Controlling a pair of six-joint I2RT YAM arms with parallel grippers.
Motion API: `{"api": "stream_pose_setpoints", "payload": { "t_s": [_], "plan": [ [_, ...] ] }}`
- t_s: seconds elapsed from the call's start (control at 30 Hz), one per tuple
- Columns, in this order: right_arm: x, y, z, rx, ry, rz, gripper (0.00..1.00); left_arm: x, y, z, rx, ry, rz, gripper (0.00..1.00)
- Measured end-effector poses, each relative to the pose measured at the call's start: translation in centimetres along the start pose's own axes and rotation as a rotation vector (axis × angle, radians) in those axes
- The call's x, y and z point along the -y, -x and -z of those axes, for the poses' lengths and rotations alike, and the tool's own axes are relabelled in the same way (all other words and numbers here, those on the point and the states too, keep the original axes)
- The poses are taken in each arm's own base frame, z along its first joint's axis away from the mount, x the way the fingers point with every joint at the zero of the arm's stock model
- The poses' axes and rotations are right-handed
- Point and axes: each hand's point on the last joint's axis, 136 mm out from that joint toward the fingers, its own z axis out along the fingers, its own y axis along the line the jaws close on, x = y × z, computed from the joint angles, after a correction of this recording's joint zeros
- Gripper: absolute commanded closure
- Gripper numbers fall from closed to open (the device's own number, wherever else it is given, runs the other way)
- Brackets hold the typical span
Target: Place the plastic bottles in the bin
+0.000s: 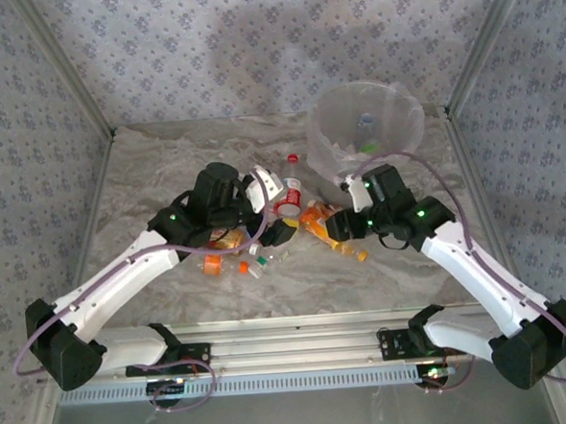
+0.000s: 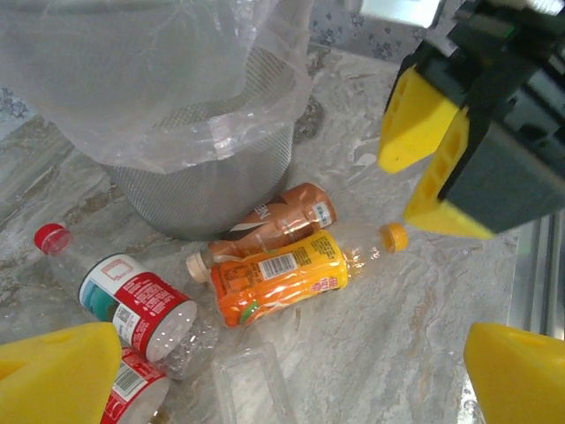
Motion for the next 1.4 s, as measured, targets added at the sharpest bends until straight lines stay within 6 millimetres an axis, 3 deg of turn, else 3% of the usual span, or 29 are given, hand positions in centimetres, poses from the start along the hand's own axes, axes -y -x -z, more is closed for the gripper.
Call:
{"api": "stream_pose_setpoints", "payload": {
  "t_s": [0.3, 0.63, 0.93, 1.4],
  "plan": [
    [-1.9, -0.1, -5.5, 0.033, -0.058, -0.257, 0.25, 1.6, -2.4, 2.3, -0.088, -0.015, 0.004, 0.01],
    [-3.3, -1.3, -11.3, 0.048, -0.146, -0.485, 0.07, 0.9, -5.8, 3.8, -0.186, 0.093, -0.031, 0.00],
    [-3.9, -0.9, -16.1, 0.045, -0.169, -0.619, 0.08, 0.6, -5.8, 4.1, -0.186, 0.125, -0.045, 0.00],
    [-3.0, -1.4, -19.1, 0.039, -0.218, -0.685, 0.18, 1.1, -4.9, 5.1, -0.141, 0.112, -0.042, 0.00]
  ]
}}
